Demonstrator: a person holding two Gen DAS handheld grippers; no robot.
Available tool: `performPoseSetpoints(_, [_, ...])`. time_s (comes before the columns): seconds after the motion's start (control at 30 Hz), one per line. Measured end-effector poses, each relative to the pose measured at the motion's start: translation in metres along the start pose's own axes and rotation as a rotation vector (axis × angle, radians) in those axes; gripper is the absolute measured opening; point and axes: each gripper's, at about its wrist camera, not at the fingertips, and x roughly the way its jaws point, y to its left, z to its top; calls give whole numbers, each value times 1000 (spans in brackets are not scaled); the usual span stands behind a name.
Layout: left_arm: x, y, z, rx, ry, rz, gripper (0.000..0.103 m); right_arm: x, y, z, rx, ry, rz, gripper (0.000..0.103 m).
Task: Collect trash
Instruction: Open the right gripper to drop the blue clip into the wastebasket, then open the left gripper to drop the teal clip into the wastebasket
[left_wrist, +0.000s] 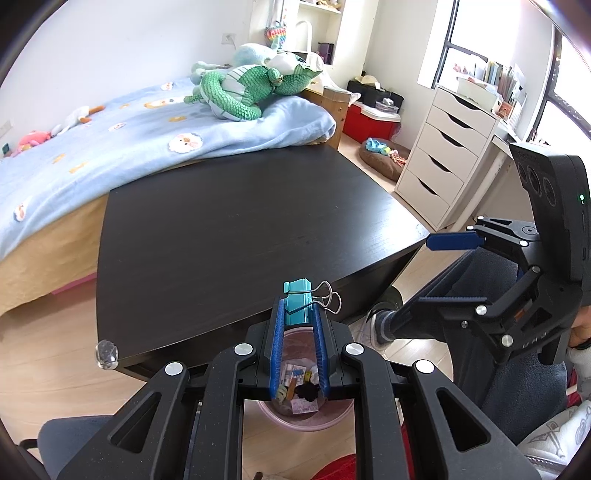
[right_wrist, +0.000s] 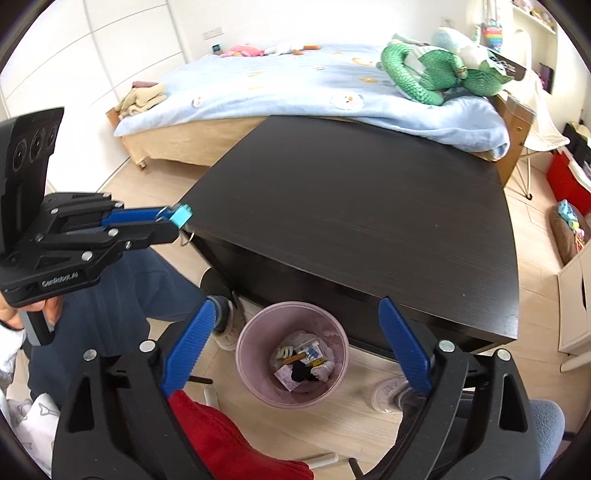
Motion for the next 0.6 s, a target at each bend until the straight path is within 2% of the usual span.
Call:
performPoseSetpoints(0.4, [4, -11, 0, 22, 12, -29, 16, -18, -17, -2, 74, -64, -56, 99])
performPoseSetpoints(0.6, [4, -17, 1, 38, 13, -37, 16, -28, -25, -3, 112, -92, -76, 100])
